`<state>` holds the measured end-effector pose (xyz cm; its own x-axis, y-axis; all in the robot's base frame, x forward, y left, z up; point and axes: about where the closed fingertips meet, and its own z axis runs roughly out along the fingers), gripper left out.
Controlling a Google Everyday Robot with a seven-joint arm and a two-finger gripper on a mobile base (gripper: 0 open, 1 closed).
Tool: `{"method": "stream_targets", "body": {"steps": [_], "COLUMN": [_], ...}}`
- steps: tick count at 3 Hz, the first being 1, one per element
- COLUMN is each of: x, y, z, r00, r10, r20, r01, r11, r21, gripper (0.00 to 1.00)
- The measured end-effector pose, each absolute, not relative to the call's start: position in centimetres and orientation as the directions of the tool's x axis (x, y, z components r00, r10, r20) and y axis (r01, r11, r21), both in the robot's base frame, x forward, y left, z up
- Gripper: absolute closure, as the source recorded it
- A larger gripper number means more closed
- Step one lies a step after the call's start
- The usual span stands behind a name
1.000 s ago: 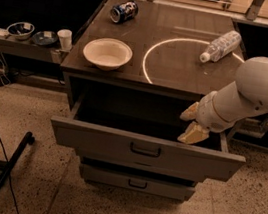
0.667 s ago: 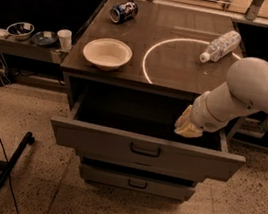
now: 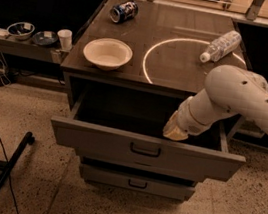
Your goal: Open top drawer
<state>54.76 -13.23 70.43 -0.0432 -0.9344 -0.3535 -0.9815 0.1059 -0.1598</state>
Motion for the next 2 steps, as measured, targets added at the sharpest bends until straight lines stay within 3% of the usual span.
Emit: {"method": "stream_targets", "body": {"steps": [2], "x": [54.9], "y": [-10.9], "z": [66.9], "r00": [-0.015], "r10": [-0.947], "r20": [-0.32], "r01": [-0.99], "r11": [0.058], "r21": [-0.125], "gripper": [1.0]}}
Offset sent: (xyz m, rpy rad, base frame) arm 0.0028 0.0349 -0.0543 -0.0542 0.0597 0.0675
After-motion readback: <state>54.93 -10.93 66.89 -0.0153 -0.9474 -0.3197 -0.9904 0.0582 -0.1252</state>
